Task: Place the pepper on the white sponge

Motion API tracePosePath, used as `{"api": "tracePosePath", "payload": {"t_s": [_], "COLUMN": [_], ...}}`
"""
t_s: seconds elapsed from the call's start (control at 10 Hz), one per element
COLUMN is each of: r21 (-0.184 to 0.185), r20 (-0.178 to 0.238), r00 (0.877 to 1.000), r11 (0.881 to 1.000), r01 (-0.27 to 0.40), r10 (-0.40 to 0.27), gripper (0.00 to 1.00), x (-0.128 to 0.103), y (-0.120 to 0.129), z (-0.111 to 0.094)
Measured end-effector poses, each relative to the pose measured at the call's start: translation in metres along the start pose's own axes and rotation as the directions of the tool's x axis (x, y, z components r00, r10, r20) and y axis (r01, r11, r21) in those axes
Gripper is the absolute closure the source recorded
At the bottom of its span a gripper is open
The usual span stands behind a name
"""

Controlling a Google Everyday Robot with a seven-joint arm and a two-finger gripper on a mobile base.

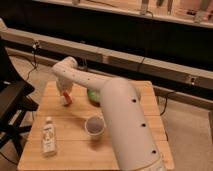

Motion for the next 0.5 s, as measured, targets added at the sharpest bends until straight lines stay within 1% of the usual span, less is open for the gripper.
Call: {"api": "tracePosePath", "payload": {"t_s": [0.1, 0.3, 0.4, 0.5], "r21": [0.002, -0.002, -0.011, -0.01], "r20": [0.016, 0.023, 0.019, 0.014], "r00": [1.0, 1.0, 1.0, 1.0], "r11": [1.0, 1.0, 1.0, 1.0], "r01": [0.007, 0.009, 0.001, 0.0], "r10": [-0.007, -0.009, -0.001, 0.001], "gripper": [0.36, 0.36, 0.37, 0.4], "x": [-0.0014, -0.0018, -0.0016, -0.0001], "y": [-0.0033, -0.0037, -0.0026, -0.0011], "z": [0.0046, 0.0065, 0.0053, 0.0034]}}
